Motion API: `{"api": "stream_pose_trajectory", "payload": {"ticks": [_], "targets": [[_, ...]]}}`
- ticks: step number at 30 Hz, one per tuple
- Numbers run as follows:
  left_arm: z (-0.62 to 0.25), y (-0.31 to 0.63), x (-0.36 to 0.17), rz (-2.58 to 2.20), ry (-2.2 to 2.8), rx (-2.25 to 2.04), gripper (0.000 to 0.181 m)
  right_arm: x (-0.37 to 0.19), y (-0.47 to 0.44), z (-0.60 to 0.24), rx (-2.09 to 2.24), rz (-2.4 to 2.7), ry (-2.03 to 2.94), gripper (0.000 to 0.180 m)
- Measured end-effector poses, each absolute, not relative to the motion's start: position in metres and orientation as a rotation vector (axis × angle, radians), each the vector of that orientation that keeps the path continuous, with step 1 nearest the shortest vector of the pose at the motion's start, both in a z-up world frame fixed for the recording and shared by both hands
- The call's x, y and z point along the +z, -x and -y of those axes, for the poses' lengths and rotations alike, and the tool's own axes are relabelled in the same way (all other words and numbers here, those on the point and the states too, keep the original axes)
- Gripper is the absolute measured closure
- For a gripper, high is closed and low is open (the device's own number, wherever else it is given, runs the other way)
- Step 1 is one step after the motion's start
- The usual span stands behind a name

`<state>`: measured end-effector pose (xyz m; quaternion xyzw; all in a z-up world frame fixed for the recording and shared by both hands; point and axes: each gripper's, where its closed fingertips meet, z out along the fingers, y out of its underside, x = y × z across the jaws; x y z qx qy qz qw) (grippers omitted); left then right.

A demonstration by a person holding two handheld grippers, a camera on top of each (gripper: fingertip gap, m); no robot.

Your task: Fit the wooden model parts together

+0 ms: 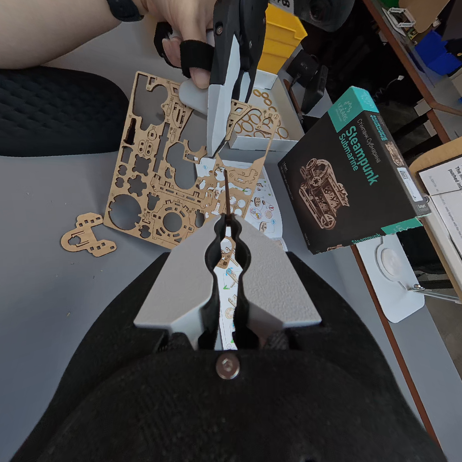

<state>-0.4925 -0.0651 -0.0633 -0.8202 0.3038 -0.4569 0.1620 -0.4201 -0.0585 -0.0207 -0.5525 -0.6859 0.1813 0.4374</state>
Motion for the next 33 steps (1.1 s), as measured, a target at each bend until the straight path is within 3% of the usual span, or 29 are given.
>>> {"api": "stream_pose_trajectory", "payload": {"ticks": [1,8,12,21,23,28,33], "targets": [[0.065,0.493,-0.061,-0.862,2.33,-1.32,0.18,-0.015,0.417,0.06,0.487,1.685,1.364,0.178],[0.069,0.508,-0.039,-0.847,2.233,-1.382,0.18,0.011,0.376,0.064,0.907,1.442,1.228,0.179],[0.07,0.525,-0.018,-0.808,2.154,-1.387,0.18,-0.028,0.356,0.061,1.111,1.434,1.387,0.179],[0.077,0.596,0.022,-0.607,2.076,-1.137,0.18,-0.13,0.375,0.088,0.812,1.782,1.541,0.178],[0.082,0.603,0.029,-0.595,2.045,-1.144,0.18,-0.144,0.377,0.084,0.699,1.827,1.555,0.17],[0.09,0.6,0.028,-0.663,2.063,-1.102,0.18,-0.068,0.418,0.084,0.75,1.749,1.362,0.149],[0.096,0.59,0.035,-0.721,2.043,-1.06,0.18,0.004,0.483,0.056,0.84,1.527,1.4,0.117]]}}
